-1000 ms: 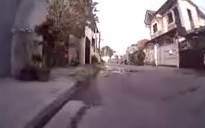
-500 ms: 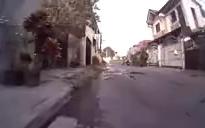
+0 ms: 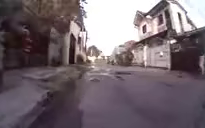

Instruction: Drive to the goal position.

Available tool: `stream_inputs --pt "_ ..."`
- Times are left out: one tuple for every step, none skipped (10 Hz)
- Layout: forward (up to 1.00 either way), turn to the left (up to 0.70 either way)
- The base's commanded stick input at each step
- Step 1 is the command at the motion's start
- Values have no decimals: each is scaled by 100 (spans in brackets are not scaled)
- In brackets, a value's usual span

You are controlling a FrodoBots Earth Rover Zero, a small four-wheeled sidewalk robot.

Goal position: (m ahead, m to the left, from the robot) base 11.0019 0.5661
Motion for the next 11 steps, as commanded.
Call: stream_inputs --pt "100 -40" --pt "100 -30" --pt "100 -9" --pt "100 0" --pt "100 0" --pt "100 0" --pt "100 0" --pt "100 0" --pt "100 0" --pt "100 0" --pt "100 0"
